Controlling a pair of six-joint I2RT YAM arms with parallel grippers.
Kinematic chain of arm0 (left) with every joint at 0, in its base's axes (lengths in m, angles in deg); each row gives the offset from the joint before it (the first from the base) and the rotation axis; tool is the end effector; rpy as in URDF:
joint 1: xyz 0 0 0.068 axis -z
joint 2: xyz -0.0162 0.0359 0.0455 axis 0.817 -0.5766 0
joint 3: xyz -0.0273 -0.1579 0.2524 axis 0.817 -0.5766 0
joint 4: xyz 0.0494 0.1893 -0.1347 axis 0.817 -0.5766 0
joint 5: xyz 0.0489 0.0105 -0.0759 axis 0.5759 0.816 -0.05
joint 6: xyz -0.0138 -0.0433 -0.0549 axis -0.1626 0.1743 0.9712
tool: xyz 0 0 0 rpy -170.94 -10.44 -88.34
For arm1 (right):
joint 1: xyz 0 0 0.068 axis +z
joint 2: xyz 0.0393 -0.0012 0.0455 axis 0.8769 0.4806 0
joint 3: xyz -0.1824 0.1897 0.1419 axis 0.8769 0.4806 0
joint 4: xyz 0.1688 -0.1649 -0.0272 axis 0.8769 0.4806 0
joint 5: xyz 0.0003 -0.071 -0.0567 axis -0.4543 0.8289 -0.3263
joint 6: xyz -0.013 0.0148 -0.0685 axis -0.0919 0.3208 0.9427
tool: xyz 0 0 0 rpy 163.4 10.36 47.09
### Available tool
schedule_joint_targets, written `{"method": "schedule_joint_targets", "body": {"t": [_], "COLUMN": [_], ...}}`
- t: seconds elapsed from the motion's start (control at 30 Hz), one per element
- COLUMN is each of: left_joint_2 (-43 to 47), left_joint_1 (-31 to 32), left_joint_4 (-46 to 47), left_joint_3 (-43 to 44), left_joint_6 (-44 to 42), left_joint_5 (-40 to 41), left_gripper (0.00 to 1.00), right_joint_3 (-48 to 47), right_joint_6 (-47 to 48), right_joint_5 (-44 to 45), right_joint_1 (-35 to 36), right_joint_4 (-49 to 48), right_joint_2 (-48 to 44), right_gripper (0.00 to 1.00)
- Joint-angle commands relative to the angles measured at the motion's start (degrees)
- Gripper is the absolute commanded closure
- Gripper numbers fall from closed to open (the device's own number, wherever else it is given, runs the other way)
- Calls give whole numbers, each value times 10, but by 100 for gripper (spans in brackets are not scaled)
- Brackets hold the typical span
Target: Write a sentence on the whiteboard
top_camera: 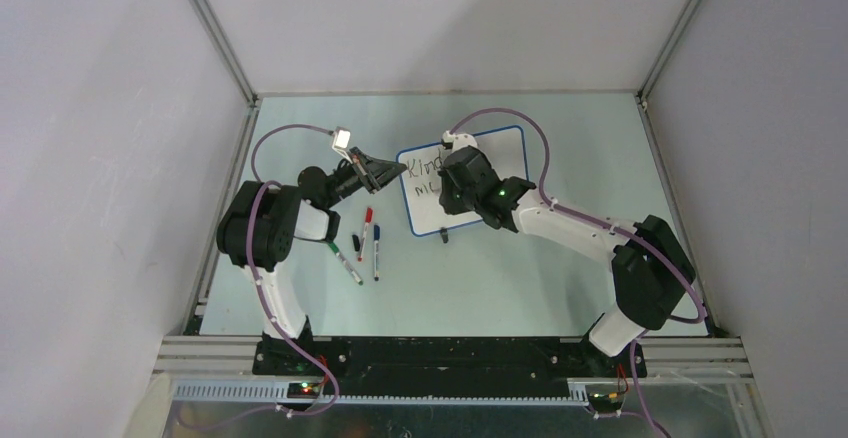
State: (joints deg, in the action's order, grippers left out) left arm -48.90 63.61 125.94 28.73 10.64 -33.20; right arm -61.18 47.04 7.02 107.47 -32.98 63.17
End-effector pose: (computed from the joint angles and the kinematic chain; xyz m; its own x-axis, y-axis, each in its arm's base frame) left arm 0.3411 -0.0960 0.2244 -0.4515 -0.4458 -0.7730 0.7034 0.3553 -0.6157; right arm 0.2555 0.2500 0.2847 -0.6412 -0.1292 -0.7564 -0.3897 0.9040 0.1759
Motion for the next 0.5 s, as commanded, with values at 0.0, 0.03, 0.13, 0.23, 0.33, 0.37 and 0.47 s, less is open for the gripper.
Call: {"method": "schedule_joint_targets", "body": {"t": [0.0, 0.03, 0.13, 0.23, 0.33, 0.37, 0.47], "left_joint_2": [27, 27, 27, 27, 26, 27, 26], "left_joint_1": [-4, -3, -4, -3, -4, -4, -4], "left_joint_4": [31, 31, 31, 31, 31, 31, 31], "left_joint_3": [-5, -4, -3, -3, -3, -3, -3], "left_joint_6": [-20, -20, -20, -20, -20, -20, -20], "left_joint_5": [0, -1, 0, 0, 0, 0, -1], "left_gripper": [100, 100, 100, 100, 100, 100, 100], "right_joint_3": [-23, -23, -23, -31, -36, -36, -39], "right_joint_6": [-4, -3, -2, -1, 1, 1, 2], "right_joint_5": [10, 10, 8, 11, 10, 11, 14], "right_joint_1": [-9, -10, -13, -14, -14, -14, -14], "right_joint_4": [-4, -4, -8, -4, -3, -4, -3], "right_joint_2": [0, 0, -2, 1, 1, 2, 2], "right_gripper": [100, 100, 100, 100, 100, 100, 100]}}
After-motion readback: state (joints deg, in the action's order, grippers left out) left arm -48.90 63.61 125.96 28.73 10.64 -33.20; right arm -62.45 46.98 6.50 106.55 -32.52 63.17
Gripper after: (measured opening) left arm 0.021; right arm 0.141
